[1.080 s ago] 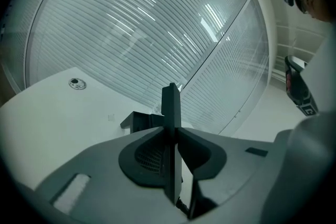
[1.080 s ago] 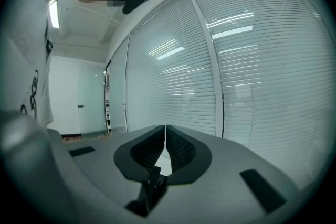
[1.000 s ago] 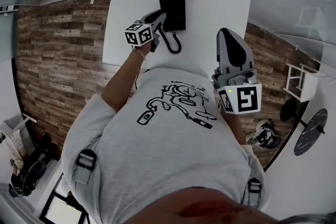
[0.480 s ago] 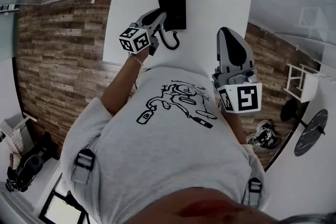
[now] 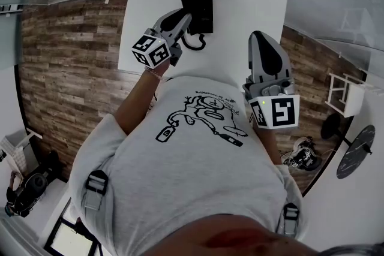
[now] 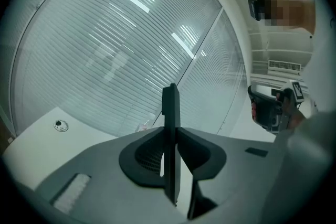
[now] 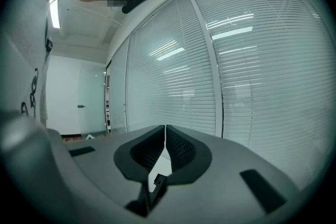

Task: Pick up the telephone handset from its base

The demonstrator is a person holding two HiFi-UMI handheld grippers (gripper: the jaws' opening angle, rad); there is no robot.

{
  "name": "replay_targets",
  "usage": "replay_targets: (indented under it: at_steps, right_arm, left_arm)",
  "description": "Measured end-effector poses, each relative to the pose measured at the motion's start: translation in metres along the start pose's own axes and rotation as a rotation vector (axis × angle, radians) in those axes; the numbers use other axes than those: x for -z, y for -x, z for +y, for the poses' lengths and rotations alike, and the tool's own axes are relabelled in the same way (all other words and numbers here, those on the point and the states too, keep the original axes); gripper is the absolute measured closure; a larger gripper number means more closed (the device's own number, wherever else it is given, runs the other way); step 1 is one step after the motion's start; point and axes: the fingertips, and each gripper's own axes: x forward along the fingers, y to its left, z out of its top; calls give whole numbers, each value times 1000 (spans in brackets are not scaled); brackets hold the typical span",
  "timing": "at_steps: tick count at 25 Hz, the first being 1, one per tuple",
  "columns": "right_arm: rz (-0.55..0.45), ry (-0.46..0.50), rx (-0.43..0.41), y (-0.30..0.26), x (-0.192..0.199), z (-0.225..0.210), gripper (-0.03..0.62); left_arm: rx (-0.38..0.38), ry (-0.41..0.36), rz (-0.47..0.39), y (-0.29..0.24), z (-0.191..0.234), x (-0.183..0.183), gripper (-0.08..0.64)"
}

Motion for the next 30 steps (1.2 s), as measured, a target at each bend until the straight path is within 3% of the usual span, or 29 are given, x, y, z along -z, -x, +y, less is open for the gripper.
replay_targets:
  at_steps: [20,30]
  right_arm:
    - [-3,4,4,3,0,4,584]
    - [1,7,5,4,4,4,584]
  left_arm:
    - [41,-188,-106,31,-58,-58,491]
    - [55,-230,-155,42,-81,-81,491]
